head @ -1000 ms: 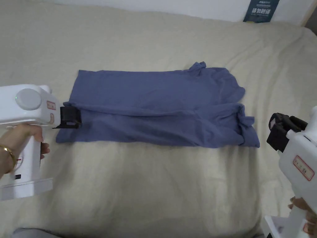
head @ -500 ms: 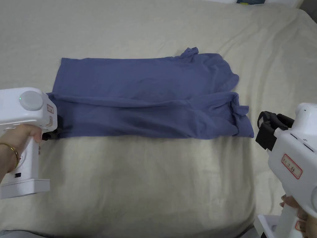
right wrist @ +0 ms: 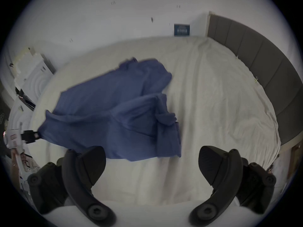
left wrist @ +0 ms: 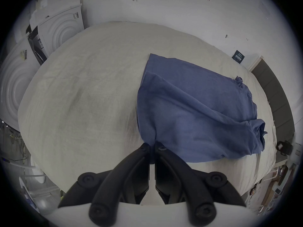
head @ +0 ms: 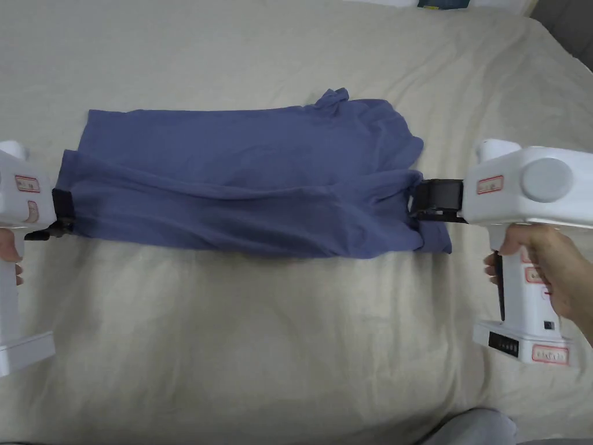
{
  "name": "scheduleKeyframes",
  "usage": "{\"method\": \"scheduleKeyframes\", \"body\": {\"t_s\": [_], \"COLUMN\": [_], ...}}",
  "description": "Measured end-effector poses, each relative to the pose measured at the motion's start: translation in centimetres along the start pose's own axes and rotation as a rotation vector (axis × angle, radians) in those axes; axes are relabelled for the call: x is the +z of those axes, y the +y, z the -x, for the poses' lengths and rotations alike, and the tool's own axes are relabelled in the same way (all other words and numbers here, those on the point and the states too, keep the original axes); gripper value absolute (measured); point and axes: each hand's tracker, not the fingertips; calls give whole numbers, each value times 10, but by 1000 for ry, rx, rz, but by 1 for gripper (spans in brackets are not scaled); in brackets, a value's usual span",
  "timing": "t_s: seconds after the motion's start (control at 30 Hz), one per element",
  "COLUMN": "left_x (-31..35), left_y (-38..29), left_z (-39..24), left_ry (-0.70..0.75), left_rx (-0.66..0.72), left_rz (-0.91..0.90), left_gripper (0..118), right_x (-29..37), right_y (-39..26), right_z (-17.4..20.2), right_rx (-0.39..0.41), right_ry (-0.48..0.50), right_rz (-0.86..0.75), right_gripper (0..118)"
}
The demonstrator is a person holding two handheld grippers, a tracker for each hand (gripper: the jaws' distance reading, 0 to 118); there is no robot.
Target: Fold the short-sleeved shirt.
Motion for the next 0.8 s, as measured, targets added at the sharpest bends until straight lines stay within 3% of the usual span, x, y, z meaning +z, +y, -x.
{"method": "scheduleKeyframes", "body": {"t_s": [0.2, 0.3, 0.43, 0.53, 0.57, 0.63, 0.8], "left_x": [-7, -11, -18, -24, -26, -28, -20], "left_y": [-4, -6, -6, -7, -7, -7, 1], "left_z": [3, 4, 4, 3, 3, 5, 13], "left_ry": [2, 10, 22, 30, 33, 37, 20], "left_rx": [29, 29, 29, 31, 31, 31, 50], "left_rz": [19, 30, 44, 55, 58, 65, 70], "left_gripper": [4, 4, 4, 4, 4, 4, 4], "right_x": [-64, -81, -85, -92, -93, -91, -49], "right_y": [8, 2, 1, 4, 5, 8, 20], "right_z": [-15, -24, -25, -18, -14, -16, -23], "right_rx": [-47, -112, -144, -85, -67, -31, -19], "right_ry": [-165, -151, -128, -133, -152, -148, -84], "right_rz": [175, 181, 155, 141, 142, 163, 160], "right_gripper": [117, 113, 85, 30, 23, 10, 9]}}
